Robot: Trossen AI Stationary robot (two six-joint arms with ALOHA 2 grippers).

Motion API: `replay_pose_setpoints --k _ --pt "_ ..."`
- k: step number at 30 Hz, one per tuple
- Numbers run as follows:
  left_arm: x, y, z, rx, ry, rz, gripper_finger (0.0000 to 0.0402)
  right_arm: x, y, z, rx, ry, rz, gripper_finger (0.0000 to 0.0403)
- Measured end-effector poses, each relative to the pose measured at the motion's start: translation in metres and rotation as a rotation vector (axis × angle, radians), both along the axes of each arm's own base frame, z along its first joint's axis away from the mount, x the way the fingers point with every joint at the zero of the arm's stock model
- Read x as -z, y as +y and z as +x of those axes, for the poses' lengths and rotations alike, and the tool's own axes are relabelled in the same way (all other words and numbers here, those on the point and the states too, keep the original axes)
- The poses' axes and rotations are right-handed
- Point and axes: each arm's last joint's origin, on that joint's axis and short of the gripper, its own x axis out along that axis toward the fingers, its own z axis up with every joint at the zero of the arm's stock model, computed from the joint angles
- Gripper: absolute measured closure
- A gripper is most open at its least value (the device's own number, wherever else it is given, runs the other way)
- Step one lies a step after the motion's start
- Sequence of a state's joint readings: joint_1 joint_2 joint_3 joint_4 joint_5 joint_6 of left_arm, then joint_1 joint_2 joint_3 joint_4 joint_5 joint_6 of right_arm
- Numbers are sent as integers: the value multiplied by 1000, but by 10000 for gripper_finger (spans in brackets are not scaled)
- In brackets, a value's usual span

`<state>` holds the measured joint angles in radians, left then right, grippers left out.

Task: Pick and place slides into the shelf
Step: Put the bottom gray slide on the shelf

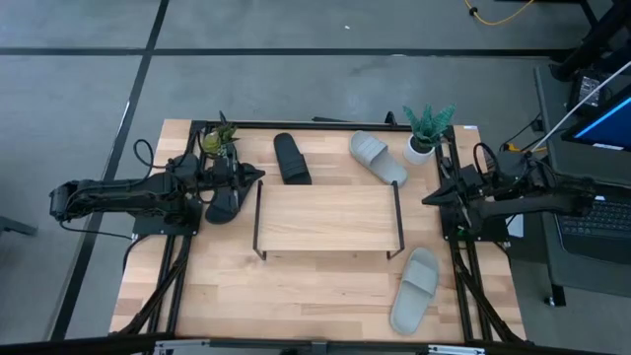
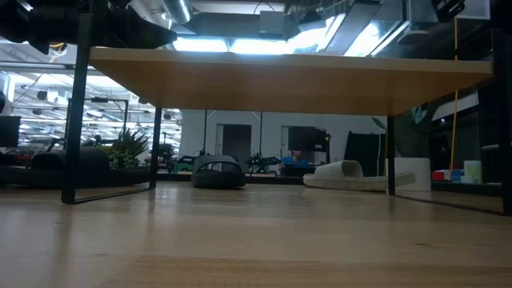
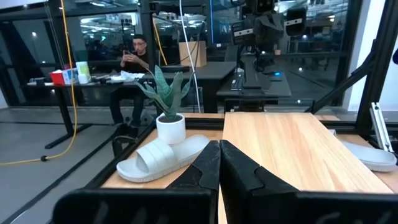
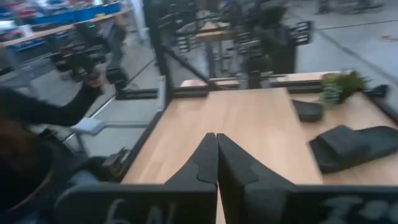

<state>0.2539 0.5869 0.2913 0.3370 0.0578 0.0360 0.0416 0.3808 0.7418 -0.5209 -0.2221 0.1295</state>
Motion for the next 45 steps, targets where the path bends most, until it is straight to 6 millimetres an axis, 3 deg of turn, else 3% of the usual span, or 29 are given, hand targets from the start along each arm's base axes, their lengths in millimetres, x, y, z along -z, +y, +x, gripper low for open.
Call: replay_pose_setpoints --k 13,20,23,36,45 --pt "-2 0 0 2 -29 -20 401 10 19 29 -10 147 -47 403" --pt "-2 0 0 2 -29 -20 401 -20 33 32 20 185 -90 403" --pt "-2 0 0 2 -29 -20 401 -21 39 32 74 285 -60 403" --pt "-2 0 0 0 -22 6 402 -6 83 36 93 412 5 403" --pt "-2 0 0 0 -23 1 402 -27 116 34 99 437 -92 403"
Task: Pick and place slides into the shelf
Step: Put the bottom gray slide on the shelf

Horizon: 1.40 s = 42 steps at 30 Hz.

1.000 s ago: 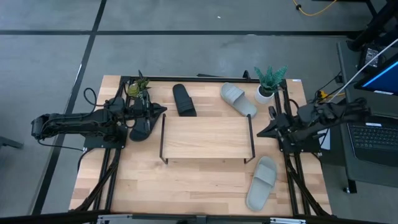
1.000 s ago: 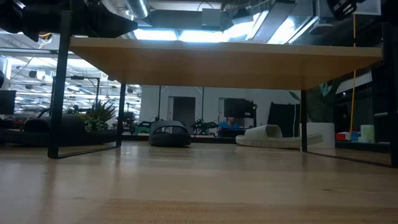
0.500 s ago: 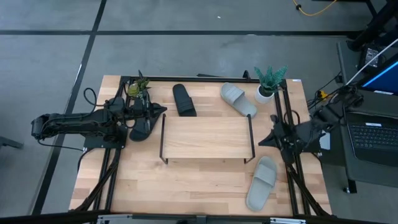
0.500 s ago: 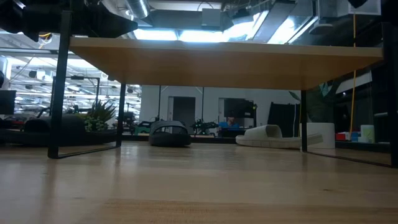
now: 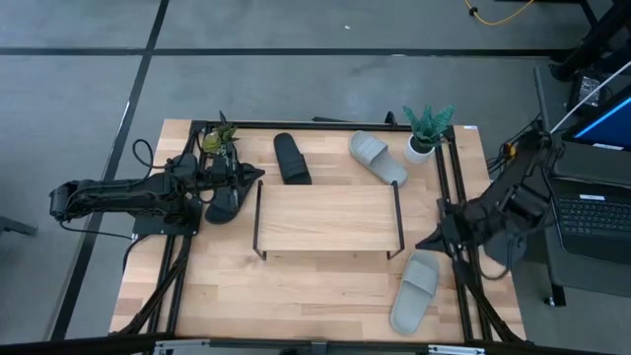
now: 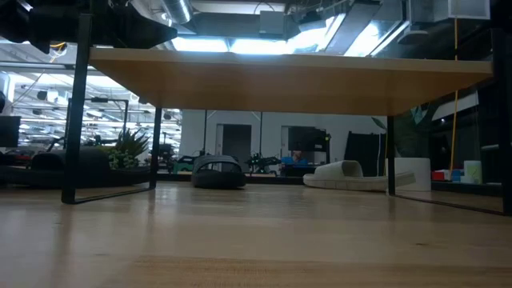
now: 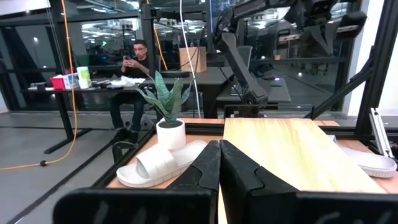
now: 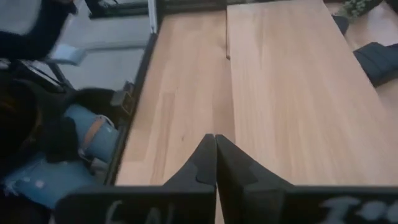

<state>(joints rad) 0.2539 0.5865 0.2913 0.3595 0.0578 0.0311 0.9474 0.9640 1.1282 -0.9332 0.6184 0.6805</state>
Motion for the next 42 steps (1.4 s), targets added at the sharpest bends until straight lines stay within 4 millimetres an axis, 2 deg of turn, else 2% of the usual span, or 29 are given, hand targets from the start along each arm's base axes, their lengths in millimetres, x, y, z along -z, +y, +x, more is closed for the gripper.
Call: replay_pose_setpoints --k 3,13,18,23,29,34,42 --pt "0 0 0 0 0 -1 402 1 11 1 48 42 -18 403" --pt "0 0 0 0 0 -1 402 29 59 9 180 173 66 403" --pt "0 0 0 0 0 -1 402 17 82 11 261 233 101 403" --pt "0 0 0 0 1 -2 402 8 107 16 317 287 33 403" --pt "0 0 0 0 1 -1 402 24 135 25 413 449 8 403" --pt "0 0 0 -1 2 2 401 38 151 32 480 479 6 403" --pt "0 0 0 -1 2 5 402 61 170 35 658 679 144 403"
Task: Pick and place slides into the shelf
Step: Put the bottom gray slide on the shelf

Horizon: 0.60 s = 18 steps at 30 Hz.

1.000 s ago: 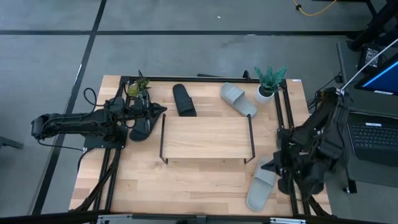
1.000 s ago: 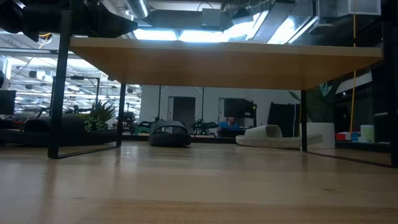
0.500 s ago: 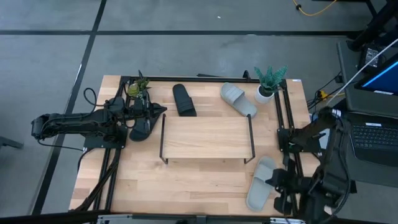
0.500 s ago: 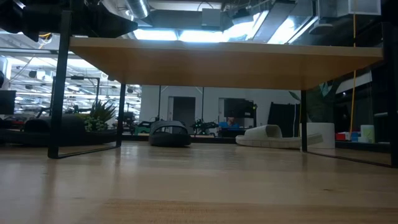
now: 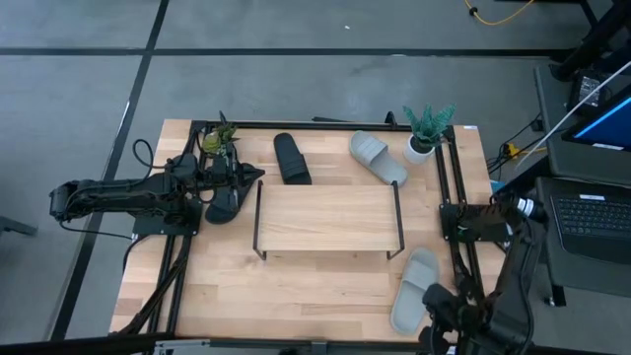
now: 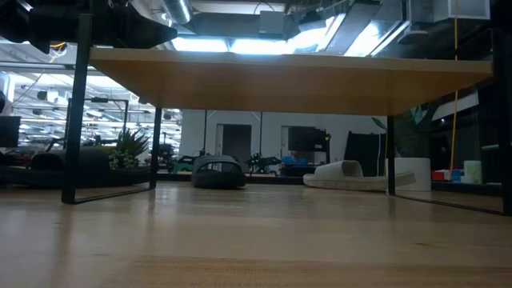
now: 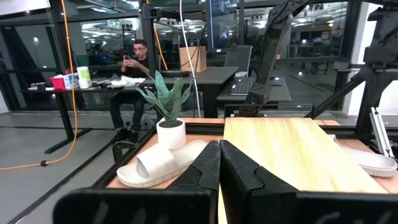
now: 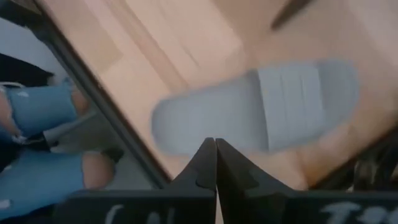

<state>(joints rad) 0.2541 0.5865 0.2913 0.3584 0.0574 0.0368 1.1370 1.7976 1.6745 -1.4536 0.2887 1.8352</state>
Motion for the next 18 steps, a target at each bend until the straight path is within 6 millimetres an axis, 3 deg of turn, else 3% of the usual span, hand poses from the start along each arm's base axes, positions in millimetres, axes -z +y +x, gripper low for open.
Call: replay_pose_setpoints --k 10,18 --pt "1 0 0 0 11 -3 401 29 25 13 83 -7 66 403" --pt "4 0 0 6 40 -10 401 53 21 26 81 65 -83 402"
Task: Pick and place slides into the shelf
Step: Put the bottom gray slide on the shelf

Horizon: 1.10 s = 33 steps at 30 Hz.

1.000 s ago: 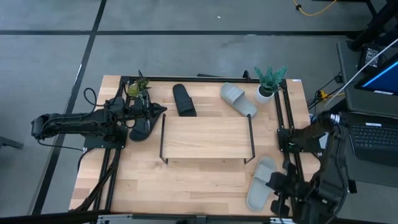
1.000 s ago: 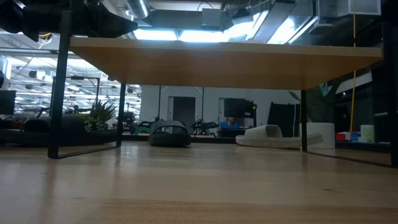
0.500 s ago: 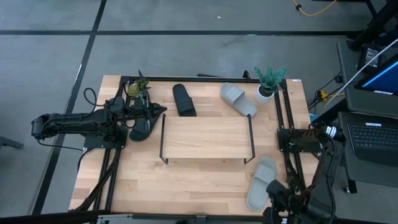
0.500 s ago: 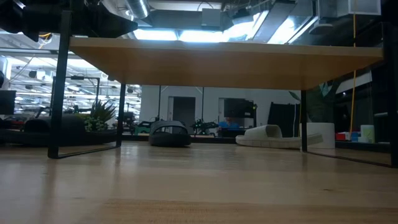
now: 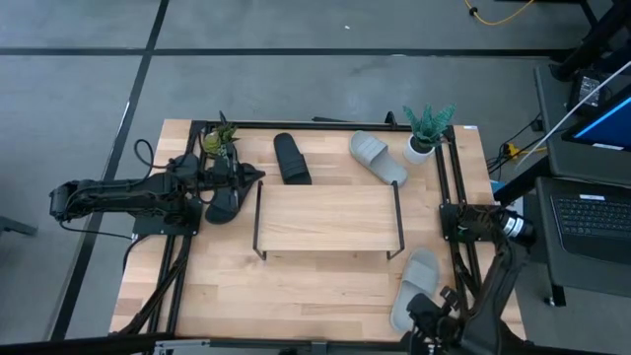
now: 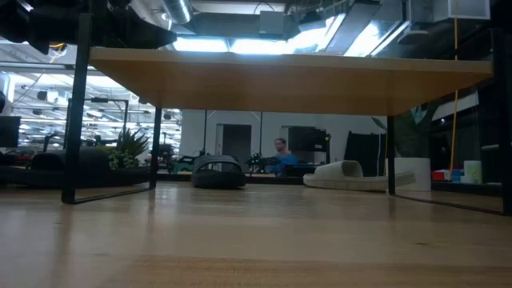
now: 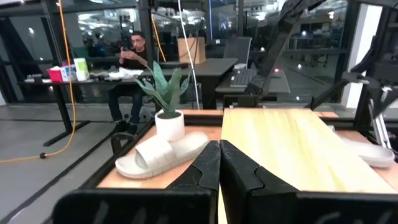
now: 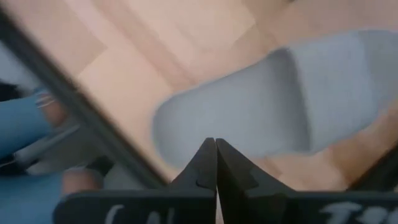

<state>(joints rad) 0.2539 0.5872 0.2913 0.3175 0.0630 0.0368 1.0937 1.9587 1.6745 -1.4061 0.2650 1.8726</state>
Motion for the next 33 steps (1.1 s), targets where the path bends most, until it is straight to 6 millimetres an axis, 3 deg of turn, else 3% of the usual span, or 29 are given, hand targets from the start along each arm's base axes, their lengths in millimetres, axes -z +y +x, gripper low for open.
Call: replay_pose_setpoints --k 13,28,33 --pt "1 0 0 1 18 27 401 1 -10 7 33 36 -53 379" --pt "3 0 0 2 43 70 401 23 -20 1 19 104 -133 375" --pt "5 0 0 2 63 65 401 23 -19 1 16 103 -133 337"
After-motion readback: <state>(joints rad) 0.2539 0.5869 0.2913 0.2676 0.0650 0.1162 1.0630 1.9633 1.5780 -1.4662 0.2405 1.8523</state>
